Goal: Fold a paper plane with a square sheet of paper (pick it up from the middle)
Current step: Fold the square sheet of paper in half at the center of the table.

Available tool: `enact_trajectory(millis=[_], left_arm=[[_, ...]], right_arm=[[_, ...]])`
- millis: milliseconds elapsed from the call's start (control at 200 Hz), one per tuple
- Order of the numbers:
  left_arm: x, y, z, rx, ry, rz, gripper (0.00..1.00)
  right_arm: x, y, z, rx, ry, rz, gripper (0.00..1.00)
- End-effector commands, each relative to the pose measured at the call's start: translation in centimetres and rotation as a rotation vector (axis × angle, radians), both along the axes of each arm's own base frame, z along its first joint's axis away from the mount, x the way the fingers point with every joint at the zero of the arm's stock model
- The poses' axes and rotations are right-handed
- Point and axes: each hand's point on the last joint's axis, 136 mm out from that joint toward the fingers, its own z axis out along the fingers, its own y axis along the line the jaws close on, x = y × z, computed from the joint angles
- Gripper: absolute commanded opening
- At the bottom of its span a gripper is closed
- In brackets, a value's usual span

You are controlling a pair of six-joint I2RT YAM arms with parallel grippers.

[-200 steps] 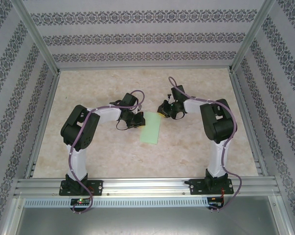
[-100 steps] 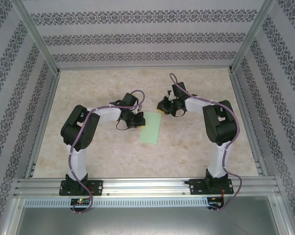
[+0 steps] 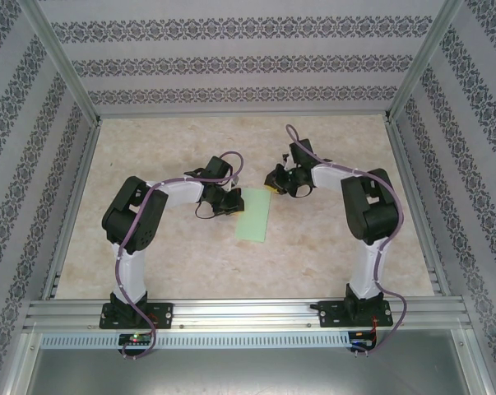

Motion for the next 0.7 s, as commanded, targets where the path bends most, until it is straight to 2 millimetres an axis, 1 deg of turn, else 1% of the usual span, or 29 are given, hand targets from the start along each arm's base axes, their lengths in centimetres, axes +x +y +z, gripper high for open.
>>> enact_trajectory(millis=[0, 85, 300, 430, 510, 545, 599, 694], left_arm=[[-2.4, 2.3, -2.9, 0.132, 0.091, 0.002, 0.0], [-2.4, 2.2, -2.9, 0.133, 0.089, 0.003, 0.0], [-2.3, 2.2, -2.8, 0.127, 0.089, 0.006, 0.0], [-2.4, 2.2, -2.7, 0.128, 0.086, 0.004, 0.0], [-2.5, 2.3, -2.8, 0.129, 0.088, 0.004, 0.0], [-2.5, 2.4, -2.8, 0.132, 0.087, 0.003, 0.0], [-2.6, 2.4, -2.9, 0.133, 0.089, 0.005, 0.0], [-2.6, 2.3, -2.9, 0.13, 0.088, 0.008, 0.0]], right_arm=[[-1.7, 1.2, 3.1, 0.035, -0.059, 0.04, 0.15], [-3.0, 1.8, 2.4, 0.039, -0.041, 0.044, 0.15], [-5.9, 2.3, -1.8, 0.0, 0.039, 0.048, 0.15], [-7.0, 1.8, -4.0, -0.028, 0.081, 0.049, 0.15], [-7.2, 1.9, -4.1, -0.018, 0.087, 0.056, 0.15], [-7.2, 1.9, -3.7, -0.017, 0.082, 0.063, 0.15], [-7.3, 2.0, -2.8, -0.015, 0.063, 0.072, 0.16], [-7.5, 2.0, -0.4, -0.001, 0.015, 0.083, 0.16]])
